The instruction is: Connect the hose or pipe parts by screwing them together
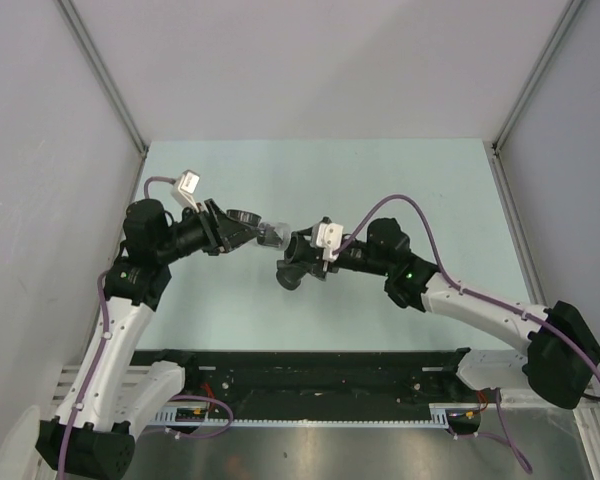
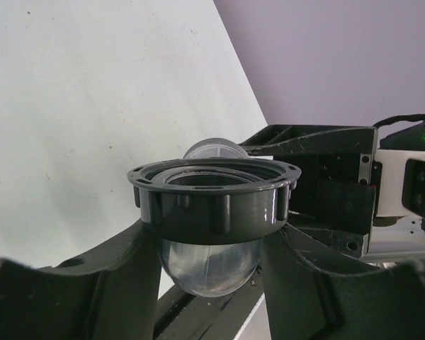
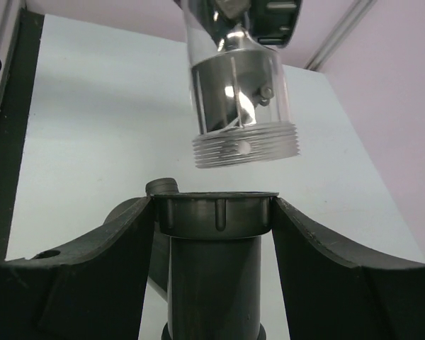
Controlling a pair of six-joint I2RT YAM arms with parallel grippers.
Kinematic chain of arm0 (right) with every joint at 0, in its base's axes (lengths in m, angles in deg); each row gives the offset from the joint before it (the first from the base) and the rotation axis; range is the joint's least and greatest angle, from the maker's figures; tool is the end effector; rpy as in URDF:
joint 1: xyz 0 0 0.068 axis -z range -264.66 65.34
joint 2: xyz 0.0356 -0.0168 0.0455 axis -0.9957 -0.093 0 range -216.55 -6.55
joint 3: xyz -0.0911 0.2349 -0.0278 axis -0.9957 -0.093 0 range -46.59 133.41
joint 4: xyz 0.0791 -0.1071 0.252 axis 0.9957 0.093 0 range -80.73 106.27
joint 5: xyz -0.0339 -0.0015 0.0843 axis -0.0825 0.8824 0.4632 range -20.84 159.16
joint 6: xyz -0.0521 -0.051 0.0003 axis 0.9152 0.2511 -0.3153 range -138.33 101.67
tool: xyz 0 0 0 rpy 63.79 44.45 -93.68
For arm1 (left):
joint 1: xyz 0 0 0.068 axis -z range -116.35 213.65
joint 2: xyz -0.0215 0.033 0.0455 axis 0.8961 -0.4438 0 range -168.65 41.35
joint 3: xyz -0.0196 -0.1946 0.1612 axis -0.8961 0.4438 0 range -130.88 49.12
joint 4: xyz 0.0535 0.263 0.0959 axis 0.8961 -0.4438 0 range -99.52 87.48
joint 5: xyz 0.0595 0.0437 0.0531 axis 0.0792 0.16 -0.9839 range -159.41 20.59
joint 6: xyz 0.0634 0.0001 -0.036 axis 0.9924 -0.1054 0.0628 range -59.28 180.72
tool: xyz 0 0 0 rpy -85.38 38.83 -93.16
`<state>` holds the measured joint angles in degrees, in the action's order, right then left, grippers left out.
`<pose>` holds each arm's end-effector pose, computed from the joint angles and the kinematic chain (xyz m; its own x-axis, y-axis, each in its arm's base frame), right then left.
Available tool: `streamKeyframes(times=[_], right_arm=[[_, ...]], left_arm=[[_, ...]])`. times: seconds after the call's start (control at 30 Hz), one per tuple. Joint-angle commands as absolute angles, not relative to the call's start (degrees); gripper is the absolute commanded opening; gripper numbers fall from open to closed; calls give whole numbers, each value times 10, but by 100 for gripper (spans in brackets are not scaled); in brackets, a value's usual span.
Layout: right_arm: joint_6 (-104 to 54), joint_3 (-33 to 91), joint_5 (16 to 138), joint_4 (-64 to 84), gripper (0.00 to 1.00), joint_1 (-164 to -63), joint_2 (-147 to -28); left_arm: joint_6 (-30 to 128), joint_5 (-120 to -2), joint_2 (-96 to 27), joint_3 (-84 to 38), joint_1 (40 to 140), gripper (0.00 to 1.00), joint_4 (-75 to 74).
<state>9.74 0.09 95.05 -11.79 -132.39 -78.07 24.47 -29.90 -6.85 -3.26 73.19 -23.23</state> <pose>0.2099 0.2701 0.2773 0.4121 -0.1761 -0.8940 -0.8668 0.2265 -0.4442 0.2285 -0.0775 0.3405 -0.6576 -0.3521 -0.6660 0.4222 0.5600 -0.7129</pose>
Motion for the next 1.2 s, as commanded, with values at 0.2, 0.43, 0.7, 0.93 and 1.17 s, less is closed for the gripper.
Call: streamKeyframes(times=[0.2,0.43,0.7,0.93,1.17], right_arm=[[-77,-9,1030,-241,50,-1257,-741],[-139,-37,1070,-304,51,-1231,-724],[-188,-71,1097,-362,51,-1213,-719],[-76,-70,1039,-263,51,-1259,-702],[38,-49,946,-183,50,-1317,-703]], left_arm=[[211,-264,-63,-43,729,0,-207],[206,-260,-58,-42,729,0,-205],[187,-241,-47,-51,729,0,-203],[194,-243,-51,-57,731,0,-203],[194,-266,-63,-50,774,0,-197]])
